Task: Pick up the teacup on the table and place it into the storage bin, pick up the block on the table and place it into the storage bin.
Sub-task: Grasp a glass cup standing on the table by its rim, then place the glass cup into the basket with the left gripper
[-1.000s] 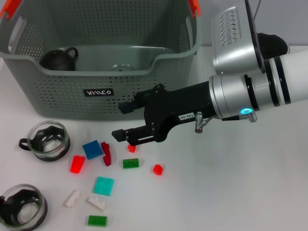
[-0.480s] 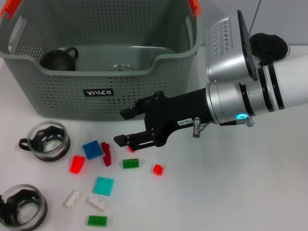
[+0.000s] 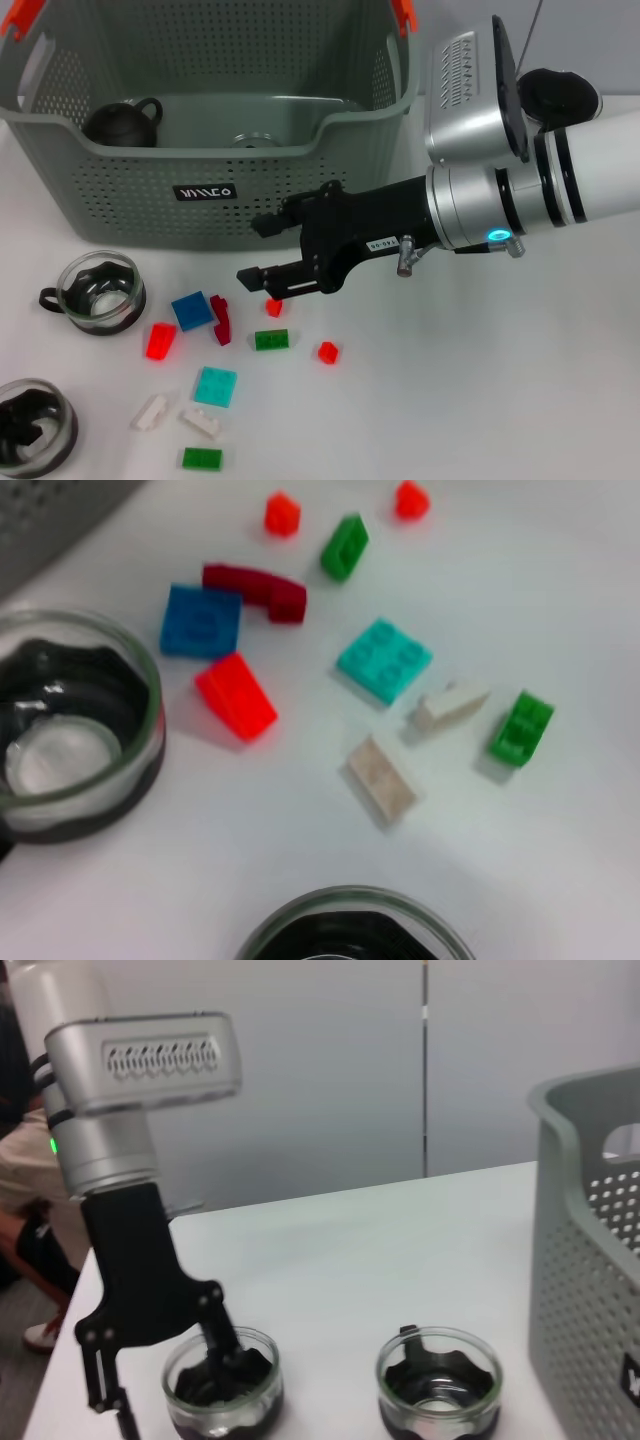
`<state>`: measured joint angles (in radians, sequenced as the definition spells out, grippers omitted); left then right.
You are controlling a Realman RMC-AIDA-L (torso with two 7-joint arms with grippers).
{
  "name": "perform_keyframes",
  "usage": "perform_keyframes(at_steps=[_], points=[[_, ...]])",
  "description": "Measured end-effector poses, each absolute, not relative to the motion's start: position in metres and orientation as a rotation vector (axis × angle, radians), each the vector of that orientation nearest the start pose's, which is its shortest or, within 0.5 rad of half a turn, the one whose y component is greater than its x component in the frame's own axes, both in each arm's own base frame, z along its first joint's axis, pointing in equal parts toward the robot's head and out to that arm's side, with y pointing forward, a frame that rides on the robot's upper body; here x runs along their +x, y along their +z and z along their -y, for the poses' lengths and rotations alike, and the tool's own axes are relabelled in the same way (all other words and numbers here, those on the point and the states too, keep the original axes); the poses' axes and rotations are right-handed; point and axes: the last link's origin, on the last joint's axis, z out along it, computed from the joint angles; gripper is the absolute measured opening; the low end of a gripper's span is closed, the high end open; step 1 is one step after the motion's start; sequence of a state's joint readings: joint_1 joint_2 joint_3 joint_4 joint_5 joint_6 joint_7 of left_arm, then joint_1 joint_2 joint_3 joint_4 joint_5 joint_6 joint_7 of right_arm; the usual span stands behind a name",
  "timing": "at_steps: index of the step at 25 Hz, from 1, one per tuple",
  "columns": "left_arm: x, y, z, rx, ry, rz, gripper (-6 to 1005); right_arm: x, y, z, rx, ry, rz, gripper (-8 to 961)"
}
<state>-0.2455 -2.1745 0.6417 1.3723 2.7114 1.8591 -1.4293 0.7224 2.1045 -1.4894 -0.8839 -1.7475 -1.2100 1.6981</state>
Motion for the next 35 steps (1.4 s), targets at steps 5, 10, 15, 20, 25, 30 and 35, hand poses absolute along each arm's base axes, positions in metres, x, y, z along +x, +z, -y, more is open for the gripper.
perform_keyframes(at_steps=[5, 10, 15, 20, 25, 30, 35], points=[[-0.336, 0.067, -0.223, -2.858, 0.401, 0.694, 671, 0.109, -0.084, -0.360, -3.036, 0.443, -0.221, 692], [-0.331, 0.064, -0.226, -2.881, 0.418, 0.694, 642, 0.110, -0.083, -0.361, -3.030, 0.450, -0.229, 692], [-0.326, 0.058, -0.227, -2.916, 0.470, 0.688, 597, 0.111, -0.083, -0.363, -3.021, 0.447, -0.234, 690], [-0.324, 0.059, -0.229, -2.909, 0.468, 0.683, 484, 0.111, -0.082, -0.364, -3.016, 0.446, -0.231, 685], [-0.324, 0.059, -0.232, -2.892, 0.478, 0.699, 372, 0.111, -0.082, -0.364, -3.015, 0.444, -0.224, 686], [-0.323, 0.059, -0.232, -2.889, 0.477, 0.693, 107, 0.113, -0.082, -0.364, -3.012, 0.443, -0.223, 686], [-0.320, 0.062, -0.235, -2.879, 0.448, 0.710, 62, 0.114, -0.082, -0.363, -3.010, 0.443, -0.217, 686]])
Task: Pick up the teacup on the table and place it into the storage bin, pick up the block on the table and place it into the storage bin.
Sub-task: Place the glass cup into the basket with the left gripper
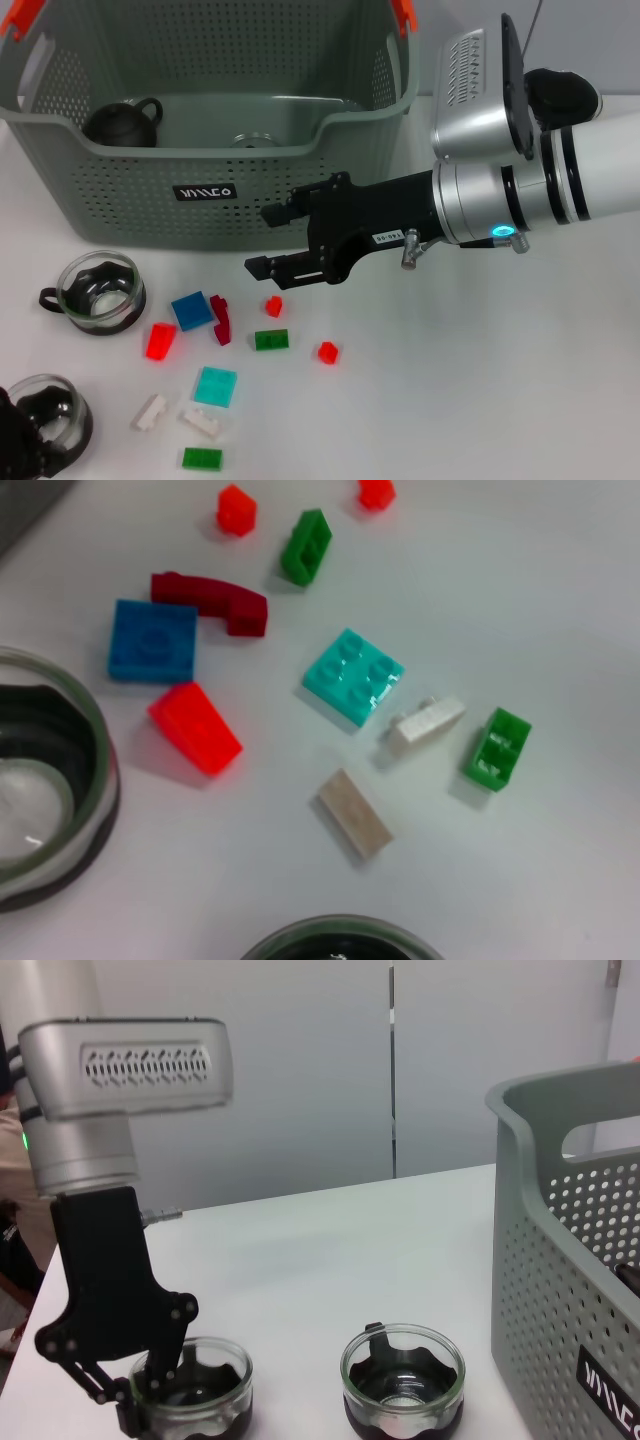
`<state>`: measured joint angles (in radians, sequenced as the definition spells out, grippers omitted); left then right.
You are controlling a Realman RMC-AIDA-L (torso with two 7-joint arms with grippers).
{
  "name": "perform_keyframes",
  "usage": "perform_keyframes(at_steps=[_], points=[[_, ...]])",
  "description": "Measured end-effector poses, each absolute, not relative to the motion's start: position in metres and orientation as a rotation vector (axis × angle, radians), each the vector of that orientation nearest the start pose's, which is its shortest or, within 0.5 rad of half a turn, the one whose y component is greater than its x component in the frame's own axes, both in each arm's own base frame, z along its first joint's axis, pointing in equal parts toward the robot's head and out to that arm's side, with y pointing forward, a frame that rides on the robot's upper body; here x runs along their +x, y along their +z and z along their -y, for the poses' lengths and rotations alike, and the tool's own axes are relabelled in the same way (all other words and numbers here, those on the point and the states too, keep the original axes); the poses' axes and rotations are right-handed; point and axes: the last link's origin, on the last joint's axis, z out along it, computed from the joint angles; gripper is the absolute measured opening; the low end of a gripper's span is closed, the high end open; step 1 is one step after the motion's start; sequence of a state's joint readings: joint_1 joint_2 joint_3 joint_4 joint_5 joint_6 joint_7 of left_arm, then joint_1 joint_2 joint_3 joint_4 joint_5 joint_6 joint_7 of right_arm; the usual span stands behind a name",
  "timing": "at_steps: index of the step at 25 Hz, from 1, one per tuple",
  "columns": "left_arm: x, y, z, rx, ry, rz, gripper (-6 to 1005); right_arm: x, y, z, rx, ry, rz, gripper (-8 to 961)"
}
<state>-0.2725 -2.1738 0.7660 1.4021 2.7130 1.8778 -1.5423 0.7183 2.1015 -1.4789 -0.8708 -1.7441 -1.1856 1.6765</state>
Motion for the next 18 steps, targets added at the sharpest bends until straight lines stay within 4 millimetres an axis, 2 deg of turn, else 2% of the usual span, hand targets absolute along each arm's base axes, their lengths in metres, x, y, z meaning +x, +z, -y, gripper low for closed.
perform_keyframes(at_steps=[6, 13, 18], points=[[-0.307, 0.075, -0.231, -2.894, 0.226, 0.734, 56, 0.117, -0.081, -0.363, -3.007, 0.441, -0.225, 686], [-0.305, 0.078, -0.228, -2.874, 0.123, 0.766, 51, 0.118, -0.080, -0.364, -3.008, 0.438, -0.214, 685], [-0.287, 0.087, -0.233, -2.824, -0.145, 0.807, 49, 0.125, -0.075, -0.360, -3.040, 0.433, -0.246, 685]])
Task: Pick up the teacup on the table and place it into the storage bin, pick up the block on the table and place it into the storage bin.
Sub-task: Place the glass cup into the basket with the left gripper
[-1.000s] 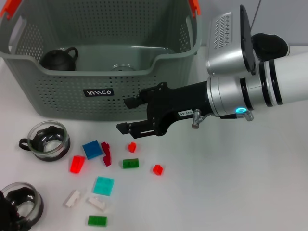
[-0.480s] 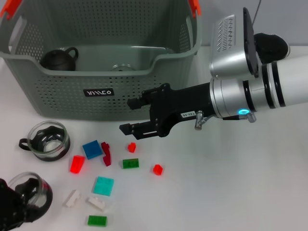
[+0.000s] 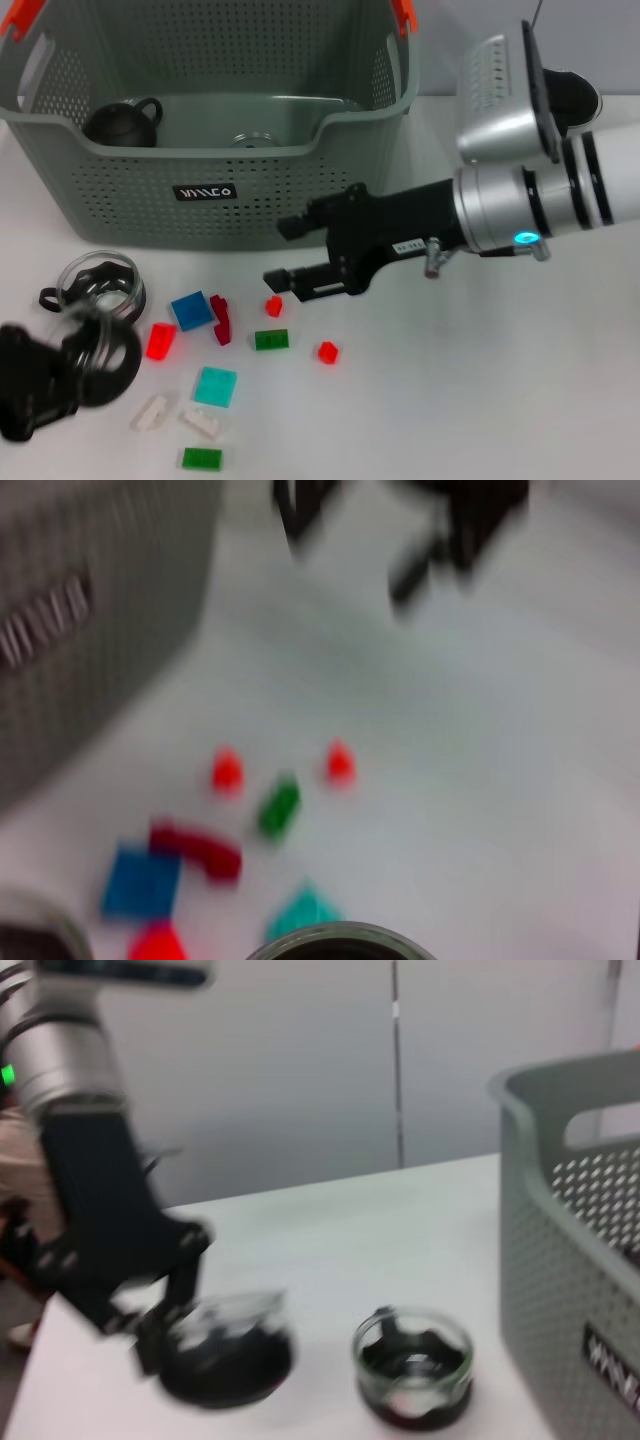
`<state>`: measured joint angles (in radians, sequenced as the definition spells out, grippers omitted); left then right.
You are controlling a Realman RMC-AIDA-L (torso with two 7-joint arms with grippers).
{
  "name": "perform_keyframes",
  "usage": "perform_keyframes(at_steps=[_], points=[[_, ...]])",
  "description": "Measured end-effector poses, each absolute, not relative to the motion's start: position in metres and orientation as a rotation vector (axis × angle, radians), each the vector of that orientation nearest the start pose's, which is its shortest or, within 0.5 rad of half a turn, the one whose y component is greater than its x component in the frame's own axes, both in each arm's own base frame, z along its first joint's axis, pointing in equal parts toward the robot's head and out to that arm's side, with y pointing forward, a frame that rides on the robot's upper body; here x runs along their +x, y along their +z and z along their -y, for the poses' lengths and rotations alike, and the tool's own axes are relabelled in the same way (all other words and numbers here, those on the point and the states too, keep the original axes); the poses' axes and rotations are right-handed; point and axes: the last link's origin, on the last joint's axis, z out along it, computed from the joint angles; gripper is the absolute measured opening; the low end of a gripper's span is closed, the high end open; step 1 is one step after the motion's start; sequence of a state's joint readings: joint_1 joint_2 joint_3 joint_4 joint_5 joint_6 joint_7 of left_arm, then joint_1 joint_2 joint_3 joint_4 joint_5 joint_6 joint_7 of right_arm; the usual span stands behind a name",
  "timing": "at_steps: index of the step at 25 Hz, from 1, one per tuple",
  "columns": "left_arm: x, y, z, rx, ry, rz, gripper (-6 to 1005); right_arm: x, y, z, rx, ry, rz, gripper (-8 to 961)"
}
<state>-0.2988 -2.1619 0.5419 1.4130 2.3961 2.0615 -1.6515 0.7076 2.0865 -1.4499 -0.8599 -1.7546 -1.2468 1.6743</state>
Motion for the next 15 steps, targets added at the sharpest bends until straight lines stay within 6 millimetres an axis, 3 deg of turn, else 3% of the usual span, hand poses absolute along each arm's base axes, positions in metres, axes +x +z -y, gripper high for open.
perform_keyframes(at_steps=[4, 7, 10, 15], points=[[-0.268, 0.095, -0.245, -2.775, -0.405, 0.806, 48, 0.140, -0.064, -0.353, -3.118, 0.361, -0.307, 685], [-0.236, 0.103, -0.264, -2.764, -0.635, 0.732, 49, 0.155, -0.052, -0.351, -3.151, 0.259, -0.385, 685], [-0.222, 0.106, -0.279, -2.756, -0.665, 0.692, 49, 0.170, -0.043, -0.349, -3.168, 0.156, -0.466, 685], [-0.177, 0.113, -0.338, -2.684, -0.666, 0.637, 50, 0.187, -0.028, -0.350, -3.139, 0.106, -0.564, 685]])
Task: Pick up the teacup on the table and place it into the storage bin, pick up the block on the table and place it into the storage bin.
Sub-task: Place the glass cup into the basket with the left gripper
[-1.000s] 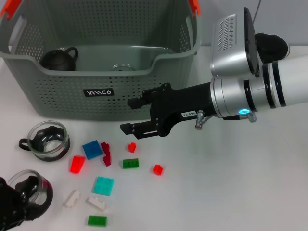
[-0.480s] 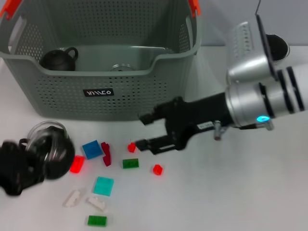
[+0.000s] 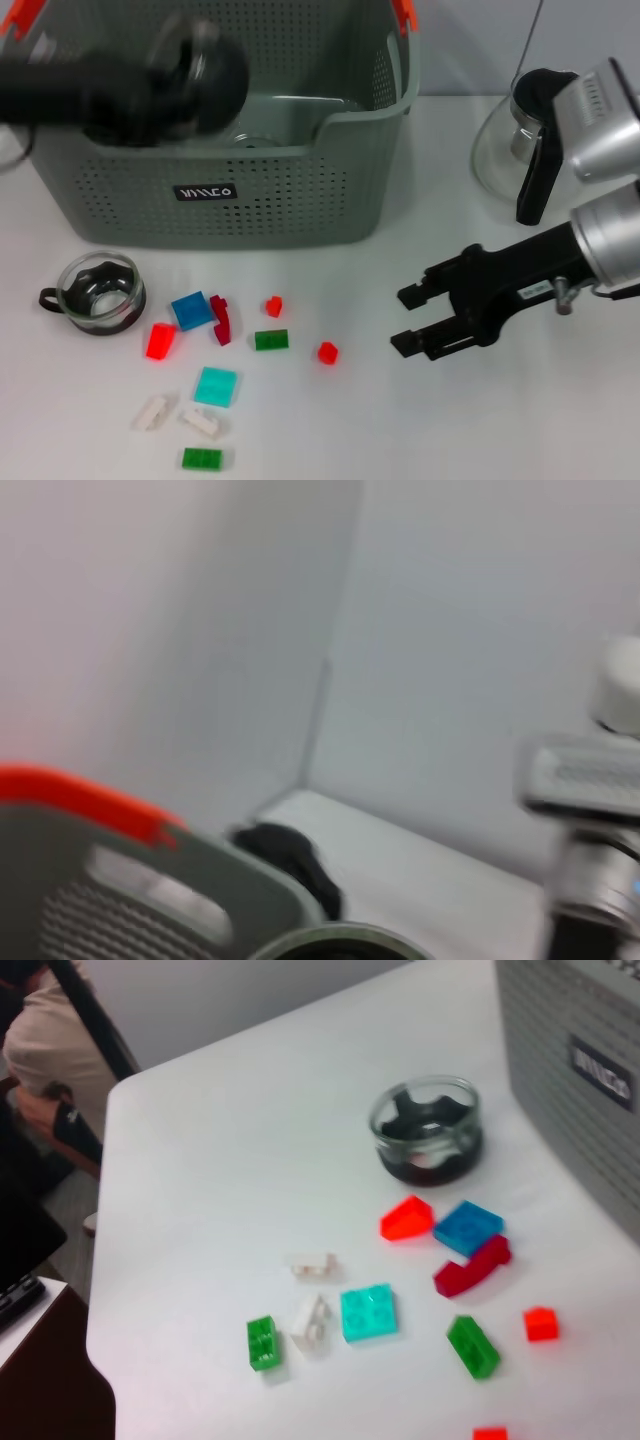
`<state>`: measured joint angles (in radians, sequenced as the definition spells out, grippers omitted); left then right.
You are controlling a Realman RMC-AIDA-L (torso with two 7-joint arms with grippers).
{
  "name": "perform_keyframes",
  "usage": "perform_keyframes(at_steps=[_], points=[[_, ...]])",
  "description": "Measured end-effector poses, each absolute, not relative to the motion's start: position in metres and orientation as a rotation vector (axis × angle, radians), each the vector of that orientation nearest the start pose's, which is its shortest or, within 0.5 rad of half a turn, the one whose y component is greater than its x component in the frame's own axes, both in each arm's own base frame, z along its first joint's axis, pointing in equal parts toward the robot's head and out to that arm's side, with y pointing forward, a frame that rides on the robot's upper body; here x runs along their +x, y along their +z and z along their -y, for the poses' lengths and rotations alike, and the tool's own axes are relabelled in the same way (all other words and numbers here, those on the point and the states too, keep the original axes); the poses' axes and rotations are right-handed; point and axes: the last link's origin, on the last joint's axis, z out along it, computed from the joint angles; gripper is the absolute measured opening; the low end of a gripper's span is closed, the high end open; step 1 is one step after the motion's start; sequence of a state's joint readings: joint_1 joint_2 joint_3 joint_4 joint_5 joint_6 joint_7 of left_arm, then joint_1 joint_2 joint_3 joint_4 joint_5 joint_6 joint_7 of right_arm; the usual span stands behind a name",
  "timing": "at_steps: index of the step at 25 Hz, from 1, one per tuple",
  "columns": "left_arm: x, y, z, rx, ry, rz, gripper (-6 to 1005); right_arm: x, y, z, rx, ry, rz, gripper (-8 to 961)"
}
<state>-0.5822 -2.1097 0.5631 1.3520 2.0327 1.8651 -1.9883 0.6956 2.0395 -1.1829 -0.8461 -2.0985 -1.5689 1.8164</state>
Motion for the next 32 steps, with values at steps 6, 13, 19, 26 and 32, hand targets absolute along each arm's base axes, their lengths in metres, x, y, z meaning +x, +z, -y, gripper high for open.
perform_keyframes(at_steps=[6, 13, 19, 26, 32], points=[[-0.149, 0.105, -0.410, -2.565, -0.430, 0.725, 50, 0.198, -0.019, -0.347, -3.128, 0.093, -0.629, 685], [-0.147, 0.071, -0.471, -2.424, -0.081, 0.804, 51, 0.203, -0.017, -0.346, -3.115, 0.061, -0.689, 685], [-0.156, 0.042, -0.489, -2.324, 0.114, 0.759, 52, 0.202, -0.019, -0.345, -3.121, 0.061, -0.692, 685], [-0.162, 0.013, -0.492, -2.266, 0.210, 0.704, 53, 0.201, -0.020, -0.345, -3.123, 0.060, -0.685, 684], [-0.167, -0.004, -0.490, -2.257, 0.245, 0.660, 54, 0.200, -0.020, -0.347, -3.117, 0.061, -0.675, 684]])
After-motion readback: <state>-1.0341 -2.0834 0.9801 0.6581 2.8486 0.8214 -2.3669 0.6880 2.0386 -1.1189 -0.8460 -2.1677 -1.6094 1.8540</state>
